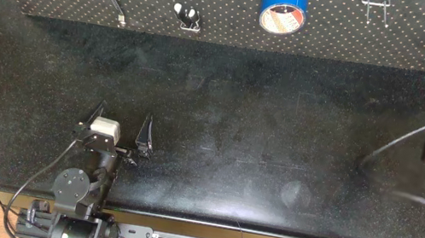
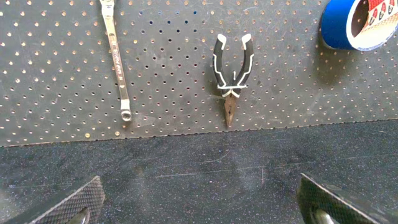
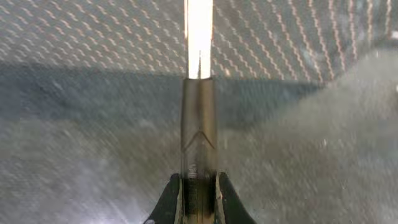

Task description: Place Tools Onto Pegboard

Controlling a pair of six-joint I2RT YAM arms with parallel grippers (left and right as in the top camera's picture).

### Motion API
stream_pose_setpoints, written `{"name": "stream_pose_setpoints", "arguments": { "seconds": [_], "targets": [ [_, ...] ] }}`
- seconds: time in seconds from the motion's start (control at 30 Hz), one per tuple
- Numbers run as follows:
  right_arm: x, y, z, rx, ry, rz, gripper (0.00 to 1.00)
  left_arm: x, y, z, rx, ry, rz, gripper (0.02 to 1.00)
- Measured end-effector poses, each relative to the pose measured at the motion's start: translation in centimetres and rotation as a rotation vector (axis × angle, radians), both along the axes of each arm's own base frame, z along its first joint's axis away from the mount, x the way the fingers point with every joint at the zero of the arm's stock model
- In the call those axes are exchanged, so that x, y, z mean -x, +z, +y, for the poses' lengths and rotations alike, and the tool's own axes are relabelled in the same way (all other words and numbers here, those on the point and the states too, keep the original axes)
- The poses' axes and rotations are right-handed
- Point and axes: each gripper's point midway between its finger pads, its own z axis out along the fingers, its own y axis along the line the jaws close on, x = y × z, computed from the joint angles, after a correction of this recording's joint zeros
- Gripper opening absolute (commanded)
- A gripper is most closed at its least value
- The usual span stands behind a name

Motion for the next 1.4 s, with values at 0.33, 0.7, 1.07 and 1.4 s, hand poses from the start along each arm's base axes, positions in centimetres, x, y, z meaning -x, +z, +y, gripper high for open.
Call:
{"name": "stream_pose_setpoints", "arguments": {
  "seconds": [0.33, 0.7, 1.07, 1.4],
  "targets": [
    [-4.3, -0.2, 10.9, -0.1, 0.274, -0.028, 0.075, 0.0, 0.0, 0.0, 0.0, 0.0, 0.0, 0.993],
    [-7.6, -3.9, 10.3, -0.119, 0.263, 0.025, 0.071, 0.0, 0.0, 0.0, 0.0, 0.0, 0.0, 0.993],
    [-8.6, -5.7, 10.8, -0.131, 0.276, 0.055, 0.665, 0.0, 0.0, 0.0, 0.0, 0.0, 0.0, 0.996],
    [-1.0, -11.8, 11.0, -0.118, 0.212, 0.069, 0.976, 0.0, 0.0, 0.0, 0.0, 0.0, 0.0, 0.993]
  ]
}}
